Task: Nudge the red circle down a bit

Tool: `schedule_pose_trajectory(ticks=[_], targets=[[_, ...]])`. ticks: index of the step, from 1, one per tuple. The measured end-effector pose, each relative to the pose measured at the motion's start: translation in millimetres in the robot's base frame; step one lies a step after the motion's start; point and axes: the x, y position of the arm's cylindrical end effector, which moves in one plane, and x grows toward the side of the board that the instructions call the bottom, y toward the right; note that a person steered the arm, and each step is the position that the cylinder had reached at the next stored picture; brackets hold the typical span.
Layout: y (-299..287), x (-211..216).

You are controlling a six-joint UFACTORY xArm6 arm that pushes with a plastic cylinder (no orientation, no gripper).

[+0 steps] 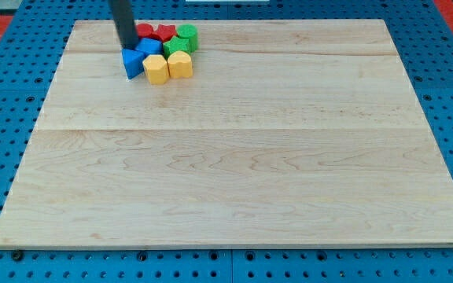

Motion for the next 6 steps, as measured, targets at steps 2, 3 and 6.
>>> schedule_pose_trajectory(ticks=[2, 3, 6], targets=[[-62.5, -15.5], [-62.6, -75.7], [-5.9, -70.4]])
